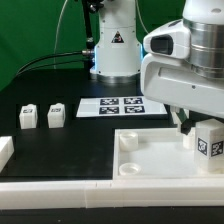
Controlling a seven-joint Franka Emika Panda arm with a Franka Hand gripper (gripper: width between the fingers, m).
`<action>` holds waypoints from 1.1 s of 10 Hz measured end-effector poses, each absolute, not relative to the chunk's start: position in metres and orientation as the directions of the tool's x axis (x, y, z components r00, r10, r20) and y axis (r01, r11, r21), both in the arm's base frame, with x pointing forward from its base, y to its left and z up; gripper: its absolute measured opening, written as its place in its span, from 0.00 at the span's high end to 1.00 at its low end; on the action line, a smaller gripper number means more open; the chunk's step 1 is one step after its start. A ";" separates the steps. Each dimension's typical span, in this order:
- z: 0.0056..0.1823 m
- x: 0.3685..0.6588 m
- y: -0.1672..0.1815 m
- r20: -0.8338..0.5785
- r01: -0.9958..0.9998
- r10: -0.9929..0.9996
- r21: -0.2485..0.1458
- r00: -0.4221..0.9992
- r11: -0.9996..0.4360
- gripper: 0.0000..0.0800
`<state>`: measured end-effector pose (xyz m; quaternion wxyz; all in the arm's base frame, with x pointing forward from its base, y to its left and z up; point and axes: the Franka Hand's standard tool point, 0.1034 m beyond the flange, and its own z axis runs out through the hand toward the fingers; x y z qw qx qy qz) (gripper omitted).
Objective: Assemble one leg
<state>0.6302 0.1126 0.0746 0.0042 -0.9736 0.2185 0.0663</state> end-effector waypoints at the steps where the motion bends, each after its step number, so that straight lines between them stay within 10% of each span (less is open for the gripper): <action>1: 0.075 0.630 0.111 -0.132 -0.328 -0.326 0.006 0.936 -0.945 0.19; 9: 0.075 0.625 0.107 -0.135 0.180 0.186 -0.058 0.973 -0.982 0.19; 11: 0.073 0.624 0.107 -0.137 0.180 0.186 -0.058 0.973 -0.982 0.51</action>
Offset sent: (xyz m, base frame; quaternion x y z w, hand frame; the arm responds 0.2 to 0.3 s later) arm -0.0133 0.0006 0.0025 0.0056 -0.0253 -0.2030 0.9788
